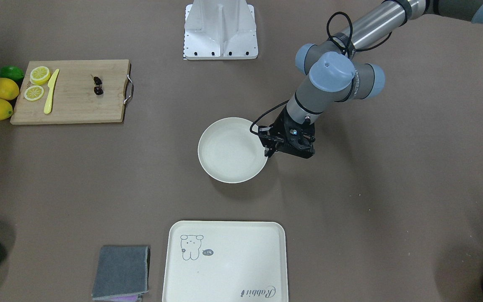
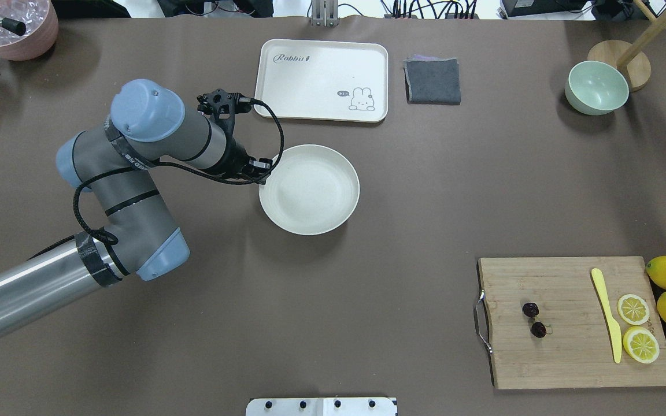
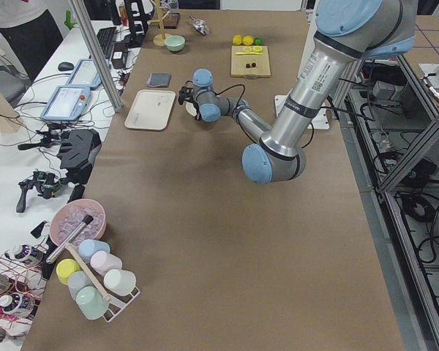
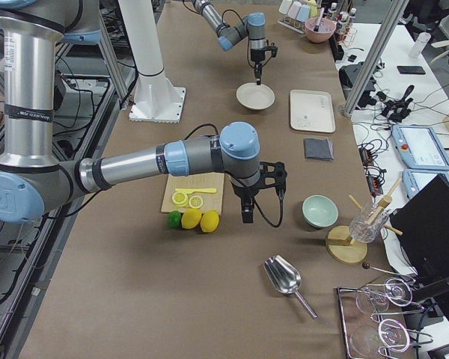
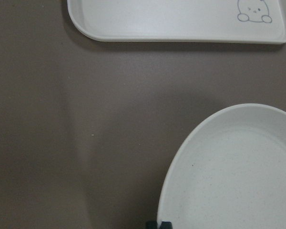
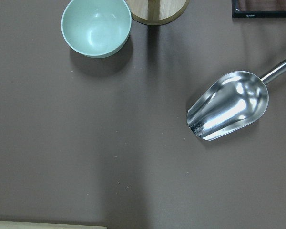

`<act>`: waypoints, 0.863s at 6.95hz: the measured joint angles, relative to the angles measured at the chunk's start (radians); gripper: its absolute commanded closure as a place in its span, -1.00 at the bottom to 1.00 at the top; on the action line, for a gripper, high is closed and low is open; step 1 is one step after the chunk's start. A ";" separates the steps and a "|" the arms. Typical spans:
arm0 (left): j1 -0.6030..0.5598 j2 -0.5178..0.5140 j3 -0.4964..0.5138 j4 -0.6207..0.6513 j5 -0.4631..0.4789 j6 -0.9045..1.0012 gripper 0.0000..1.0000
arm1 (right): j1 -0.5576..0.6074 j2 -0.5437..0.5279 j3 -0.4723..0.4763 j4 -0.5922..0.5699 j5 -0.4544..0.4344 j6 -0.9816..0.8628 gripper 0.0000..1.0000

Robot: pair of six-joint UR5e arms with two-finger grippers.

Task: Place red cherry on plate
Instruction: 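Lift the plate with the left gripper and set it down mid-table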

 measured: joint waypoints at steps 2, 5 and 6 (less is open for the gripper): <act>0.040 0.003 0.005 -0.037 0.047 -0.022 1.00 | 0.005 -0.002 0.000 0.000 0.001 0.001 -0.99; 0.074 0.018 0.004 -0.077 0.064 -0.030 0.75 | 0.008 -0.001 -0.001 0.000 0.001 0.010 -0.99; 0.085 0.023 0.006 -0.082 0.073 -0.027 0.28 | 0.010 -0.001 -0.002 0.001 0.001 0.013 -0.99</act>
